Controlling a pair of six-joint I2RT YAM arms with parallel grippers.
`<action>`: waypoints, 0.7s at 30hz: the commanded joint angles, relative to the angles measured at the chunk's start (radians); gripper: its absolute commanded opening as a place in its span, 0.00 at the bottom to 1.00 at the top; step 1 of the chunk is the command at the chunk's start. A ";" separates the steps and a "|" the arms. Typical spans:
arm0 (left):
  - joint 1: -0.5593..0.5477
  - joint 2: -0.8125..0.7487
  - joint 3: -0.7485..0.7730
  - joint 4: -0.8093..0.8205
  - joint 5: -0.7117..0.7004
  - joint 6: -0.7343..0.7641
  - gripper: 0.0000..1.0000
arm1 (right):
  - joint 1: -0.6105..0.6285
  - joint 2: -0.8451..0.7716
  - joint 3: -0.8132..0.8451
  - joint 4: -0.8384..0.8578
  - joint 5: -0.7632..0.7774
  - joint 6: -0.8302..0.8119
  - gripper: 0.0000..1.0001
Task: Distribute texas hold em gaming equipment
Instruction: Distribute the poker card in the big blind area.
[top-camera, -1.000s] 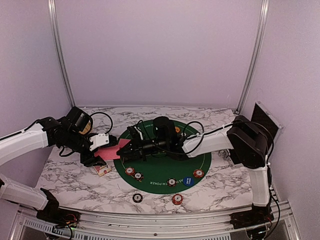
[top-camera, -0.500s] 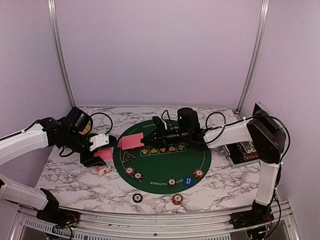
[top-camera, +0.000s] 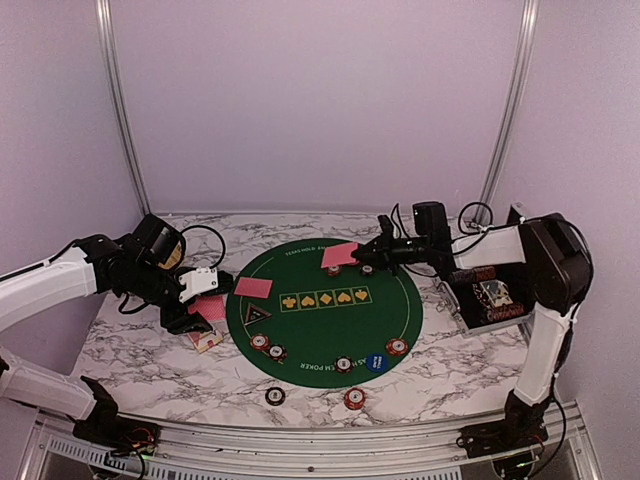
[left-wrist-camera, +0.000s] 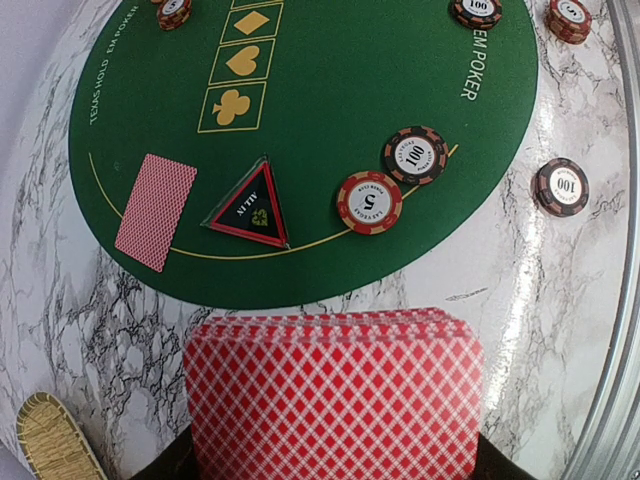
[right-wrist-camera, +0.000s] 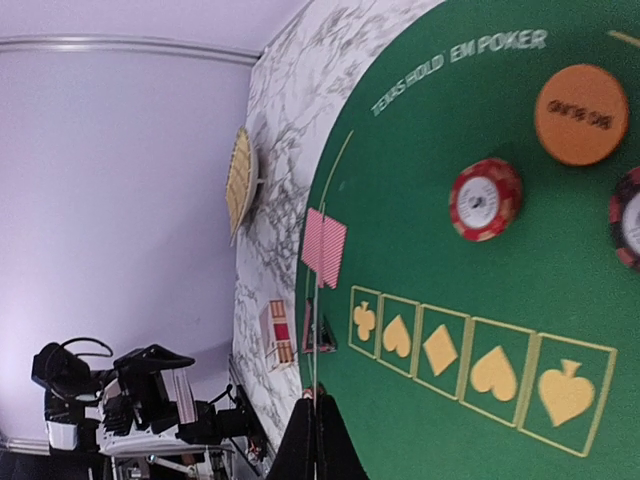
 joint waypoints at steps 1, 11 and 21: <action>0.003 0.002 -0.003 -0.002 0.006 -0.010 0.17 | -0.087 0.036 0.079 -0.128 0.072 -0.119 0.00; 0.003 0.013 0.007 -0.002 0.018 -0.024 0.17 | -0.120 0.267 0.363 -0.250 0.177 -0.188 0.00; 0.003 0.020 -0.001 -0.002 0.023 -0.021 0.16 | -0.059 0.486 0.622 -0.246 0.156 -0.111 0.00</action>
